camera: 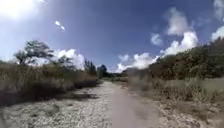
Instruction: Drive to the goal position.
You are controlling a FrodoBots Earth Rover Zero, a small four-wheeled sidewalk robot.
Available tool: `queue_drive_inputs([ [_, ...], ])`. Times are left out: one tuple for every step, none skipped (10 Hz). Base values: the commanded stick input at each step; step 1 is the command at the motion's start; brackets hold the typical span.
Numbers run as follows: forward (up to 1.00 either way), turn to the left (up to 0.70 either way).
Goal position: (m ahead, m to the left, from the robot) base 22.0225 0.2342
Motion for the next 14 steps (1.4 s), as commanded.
queue_drive_inputs([
  [0.6, 0.0],
  [0.6, 0.0],
  [0.6, 0.0],
  [0.6, 0.0],
  [0.6, 0.0],
  [0.6, 0.0],
  [0.6, 0.0],
  [0.6, 0.0],
  [0.6, 0.0],
  [0.6, 0.0],
  [0.6, 0.0],
  [0.6, 0.0],
  [0.6, 0.0],
  [0.56, 0.0],
])
